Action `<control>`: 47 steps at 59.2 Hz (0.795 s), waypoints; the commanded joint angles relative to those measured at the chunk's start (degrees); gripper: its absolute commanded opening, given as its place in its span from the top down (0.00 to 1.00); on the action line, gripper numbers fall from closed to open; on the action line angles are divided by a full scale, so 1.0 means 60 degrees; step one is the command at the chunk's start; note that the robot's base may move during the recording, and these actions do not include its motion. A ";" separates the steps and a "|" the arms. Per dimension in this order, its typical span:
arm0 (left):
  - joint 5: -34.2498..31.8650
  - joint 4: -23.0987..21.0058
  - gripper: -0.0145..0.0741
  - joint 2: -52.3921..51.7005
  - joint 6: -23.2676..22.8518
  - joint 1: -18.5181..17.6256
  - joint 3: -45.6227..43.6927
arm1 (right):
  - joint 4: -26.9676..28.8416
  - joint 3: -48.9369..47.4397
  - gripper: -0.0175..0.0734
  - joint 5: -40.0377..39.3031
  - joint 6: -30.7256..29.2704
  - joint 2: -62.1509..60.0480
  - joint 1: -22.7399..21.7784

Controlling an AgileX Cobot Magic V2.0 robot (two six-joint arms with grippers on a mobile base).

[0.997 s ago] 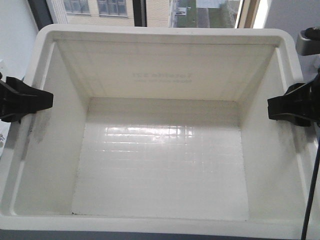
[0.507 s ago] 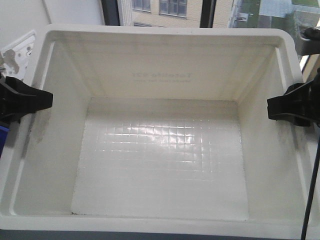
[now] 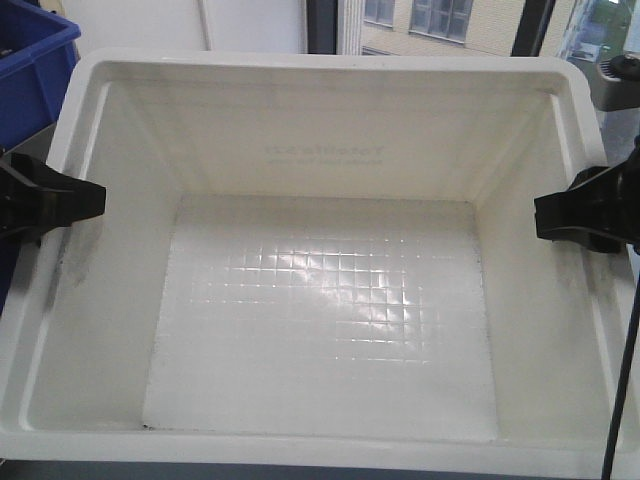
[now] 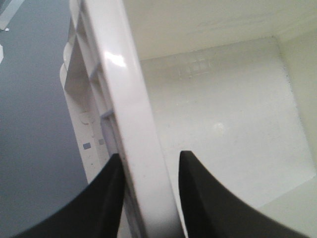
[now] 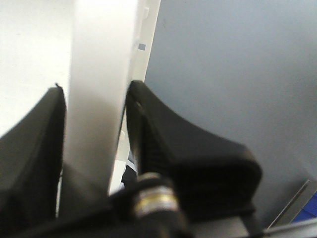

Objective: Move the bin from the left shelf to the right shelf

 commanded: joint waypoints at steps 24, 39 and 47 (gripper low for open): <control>-0.0475 -0.1100 0.84 -0.0237 0.0358 -0.0112 -0.0465 | 0.0801 -0.0427 0.81 -0.1139 -0.0319 -0.0282 0.0074; -0.0475 -0.1100 0.84 -0.0237 0.0358 -0.0112 -0.0465 | 0.0801 -0.0427 0.81 -0.1139 -0.0319 -0.0282 0.0074; -0.0475 -0.1100 0.84 -0.0237 0.0358 -0.0112 -0.0465 | 0.0801 -0.0427 0.81 -0.1139 -0.0319 -0.0282 0.0074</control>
